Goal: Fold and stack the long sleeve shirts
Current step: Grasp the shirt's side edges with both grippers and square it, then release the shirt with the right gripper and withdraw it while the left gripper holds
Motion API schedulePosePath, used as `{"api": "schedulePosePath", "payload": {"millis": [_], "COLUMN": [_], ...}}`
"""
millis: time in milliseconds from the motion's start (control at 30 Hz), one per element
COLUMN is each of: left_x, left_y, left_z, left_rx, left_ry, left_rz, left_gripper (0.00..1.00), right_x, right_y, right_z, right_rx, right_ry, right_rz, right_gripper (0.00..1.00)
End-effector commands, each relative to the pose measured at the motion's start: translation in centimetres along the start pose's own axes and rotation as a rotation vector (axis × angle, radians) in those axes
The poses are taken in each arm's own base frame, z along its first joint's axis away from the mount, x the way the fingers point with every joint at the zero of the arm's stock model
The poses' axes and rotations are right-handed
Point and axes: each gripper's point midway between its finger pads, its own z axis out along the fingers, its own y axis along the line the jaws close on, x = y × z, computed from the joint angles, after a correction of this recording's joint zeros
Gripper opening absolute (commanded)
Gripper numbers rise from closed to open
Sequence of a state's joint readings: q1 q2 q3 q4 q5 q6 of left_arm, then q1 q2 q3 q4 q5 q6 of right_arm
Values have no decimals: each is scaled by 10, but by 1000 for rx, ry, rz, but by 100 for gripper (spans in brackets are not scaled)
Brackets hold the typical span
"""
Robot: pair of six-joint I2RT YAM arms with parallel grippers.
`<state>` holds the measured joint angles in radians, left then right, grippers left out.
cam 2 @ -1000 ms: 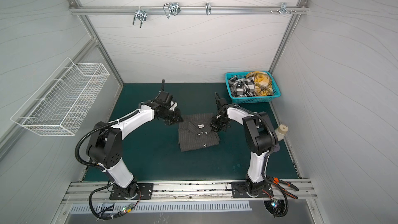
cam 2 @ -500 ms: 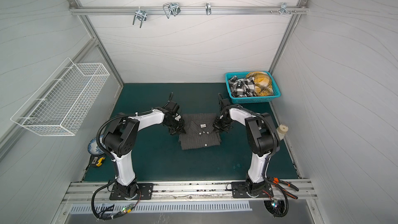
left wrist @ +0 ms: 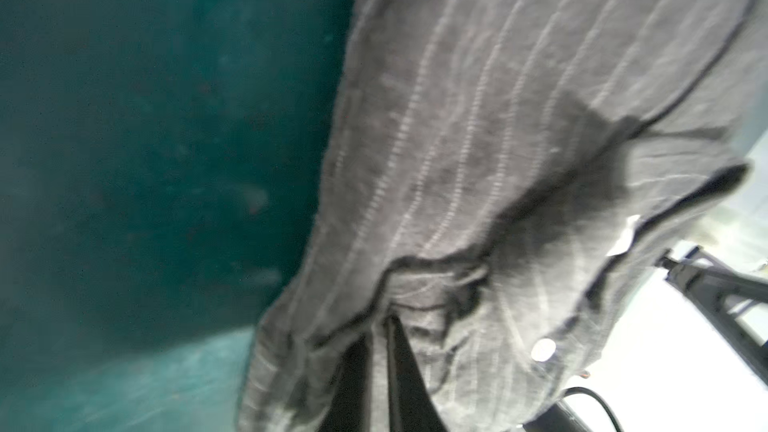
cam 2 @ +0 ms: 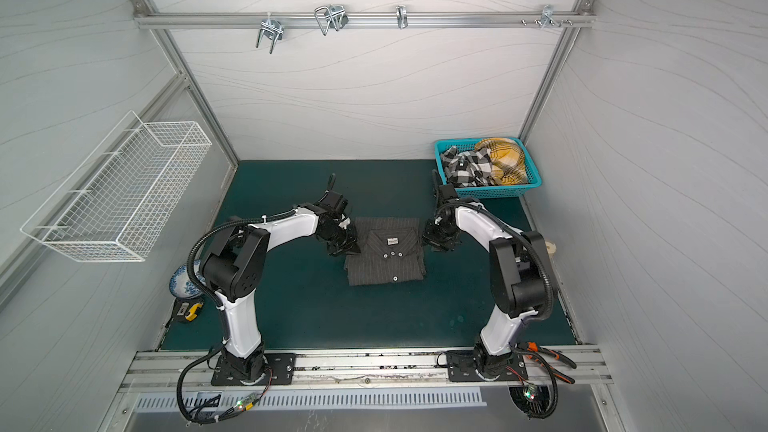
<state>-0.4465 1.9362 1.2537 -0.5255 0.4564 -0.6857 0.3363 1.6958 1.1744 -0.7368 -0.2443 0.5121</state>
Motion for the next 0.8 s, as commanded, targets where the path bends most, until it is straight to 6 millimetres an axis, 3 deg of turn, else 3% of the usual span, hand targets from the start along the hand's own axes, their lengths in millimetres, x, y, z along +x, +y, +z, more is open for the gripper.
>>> {"api": "schedulePosePath", "payload": {"millis": [0, 100, 167, 400, 467, 633, 767], "left_x": [-8, -10, -10, -6, -7, -16, -12], "left_y": [-35, -43, -43, -35, -38, -42, -9], "left_z": [-22, -21, -18, -6, -17, -68, -88], "left_rx": [94, 123, 127, 122, 126, 142, 127], "left_ry": [-39, -28, -19, 10, -25, -167, -174], "left_rz": [53, 46, 40, 9, 25, 63, 15], "left_gripper": [17, 17, 16, 16, 24, 41, 50], "right_x": [18, 28, 33, 34, 35, 38, 36], "right_y": [30, 43, 43, 4, -1, 0, 10], "right_z": [-4, 7, 16, 50, 53, 50, 34], "right_rx": [-81, -147, -162, -107, -113, -133, -158], "right_ry": [58, 99, 122, 176, 186, 195, 171], "right_rz": [-131, -146, -140, -15, 2, -4, -17], "right_gripper": [29, 14, 10, 6, 6, 8, 12]}}
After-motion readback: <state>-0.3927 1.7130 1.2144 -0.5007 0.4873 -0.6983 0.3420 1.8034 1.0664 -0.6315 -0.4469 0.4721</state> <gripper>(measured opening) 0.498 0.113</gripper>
